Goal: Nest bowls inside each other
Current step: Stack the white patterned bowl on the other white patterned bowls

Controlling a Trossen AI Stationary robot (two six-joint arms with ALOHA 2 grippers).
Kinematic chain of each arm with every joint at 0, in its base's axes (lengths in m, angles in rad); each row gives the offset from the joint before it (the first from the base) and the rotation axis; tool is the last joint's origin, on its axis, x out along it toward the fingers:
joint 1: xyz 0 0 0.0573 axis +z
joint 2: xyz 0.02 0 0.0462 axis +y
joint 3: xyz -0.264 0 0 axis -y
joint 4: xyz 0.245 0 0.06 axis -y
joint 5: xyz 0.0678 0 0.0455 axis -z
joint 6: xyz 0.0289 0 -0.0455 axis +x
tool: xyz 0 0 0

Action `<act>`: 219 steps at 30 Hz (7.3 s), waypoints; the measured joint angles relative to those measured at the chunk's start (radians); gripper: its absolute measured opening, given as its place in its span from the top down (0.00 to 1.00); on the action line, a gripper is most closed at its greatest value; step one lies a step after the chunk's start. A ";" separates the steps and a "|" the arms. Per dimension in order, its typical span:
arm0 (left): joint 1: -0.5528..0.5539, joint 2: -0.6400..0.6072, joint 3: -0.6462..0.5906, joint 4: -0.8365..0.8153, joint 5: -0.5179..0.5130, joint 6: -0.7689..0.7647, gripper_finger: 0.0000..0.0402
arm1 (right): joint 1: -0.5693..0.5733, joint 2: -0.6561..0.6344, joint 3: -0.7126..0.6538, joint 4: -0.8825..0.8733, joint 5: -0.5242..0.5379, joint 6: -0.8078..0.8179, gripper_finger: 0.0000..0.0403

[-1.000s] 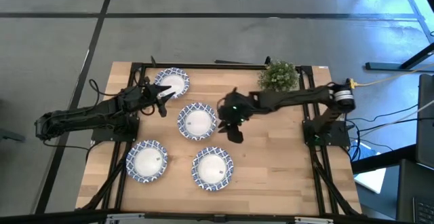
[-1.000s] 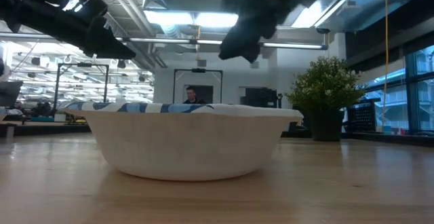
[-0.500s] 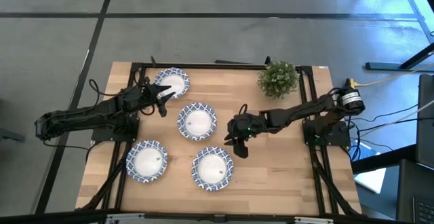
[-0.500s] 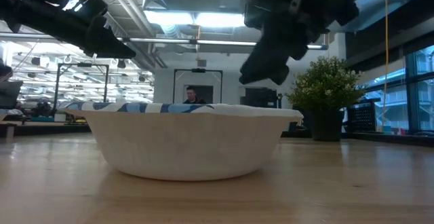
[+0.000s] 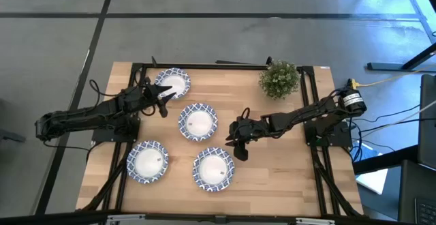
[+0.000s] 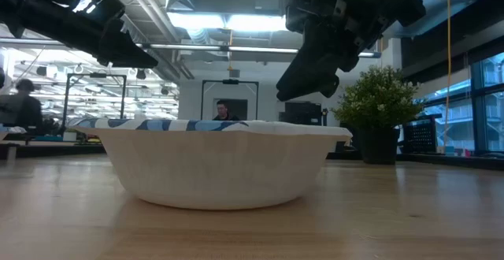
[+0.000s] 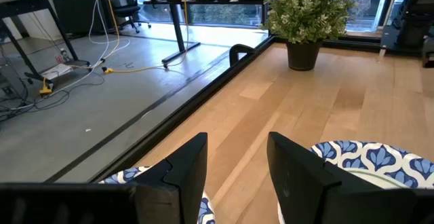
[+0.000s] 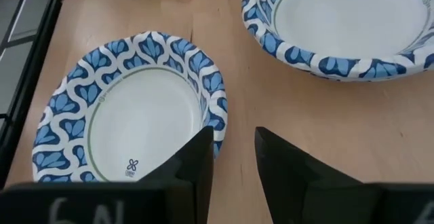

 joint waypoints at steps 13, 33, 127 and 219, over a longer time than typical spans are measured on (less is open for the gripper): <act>0.000 0.000 0.000 0.000 0.000 -0.008 0.63 | 0.000 0.000 0.000 -0.002 0.000 0.002 0.73; 0.000 0.000 0.000 0.000 0.000 -0.009 0.63 | -0.001 0.001 0.000 -0.004 -0.050 0.080 0.73; 0.000 0.000 0.000 -0.011 0.000 -0.010 0.63 | 0.053 0.151 0.001 0.015 -0.090 0.308 0.76; 0.000 0.000 0.000 -0.048 0.000 -0.029 0.63 | -0.436 0.344 0.549 -0.356 -0.282 -0.192 0.80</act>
